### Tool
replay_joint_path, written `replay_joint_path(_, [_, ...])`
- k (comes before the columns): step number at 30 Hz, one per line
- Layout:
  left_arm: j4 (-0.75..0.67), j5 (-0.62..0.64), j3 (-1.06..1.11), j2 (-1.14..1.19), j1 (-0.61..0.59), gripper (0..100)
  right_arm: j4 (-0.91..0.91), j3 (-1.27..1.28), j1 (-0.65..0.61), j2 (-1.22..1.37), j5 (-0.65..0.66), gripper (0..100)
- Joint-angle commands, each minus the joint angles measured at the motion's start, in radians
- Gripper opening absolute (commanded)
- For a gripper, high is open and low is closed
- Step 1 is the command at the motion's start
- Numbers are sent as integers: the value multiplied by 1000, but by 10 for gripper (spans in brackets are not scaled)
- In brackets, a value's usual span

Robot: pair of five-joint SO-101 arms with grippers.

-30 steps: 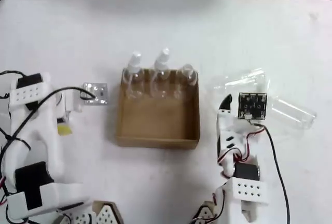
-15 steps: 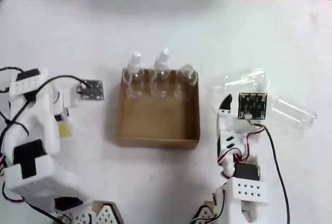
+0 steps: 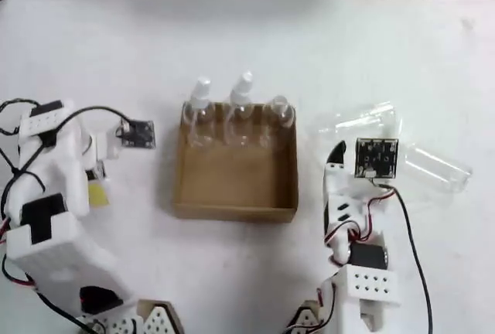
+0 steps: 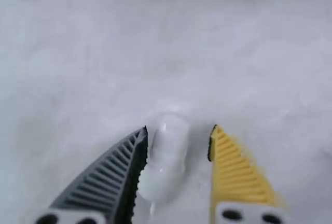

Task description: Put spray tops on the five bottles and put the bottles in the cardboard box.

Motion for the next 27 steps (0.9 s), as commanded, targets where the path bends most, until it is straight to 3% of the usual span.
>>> replay_joint_path(1, [12, 5, -52, -7, -5, 56, -22, -6, -2, -15, 15, 74])
replay_joint_path(6, [64, 14, -83, -30, -5, 24, -22, -6, -2, -18, 15, 74])
replay_joint_path(11, [330, 38, -204, -163, 33, 23, -22, -6, -2, -21, 15, 74])
replay_joint_path(17, [503, 331, -365, -410, 174, 23, -22, -6, -2, -21, 15, 74])
replay_joint_path(27, [500, 847, -618, -819, 503, 23, -19, -9, 4, -21, 15, 70])
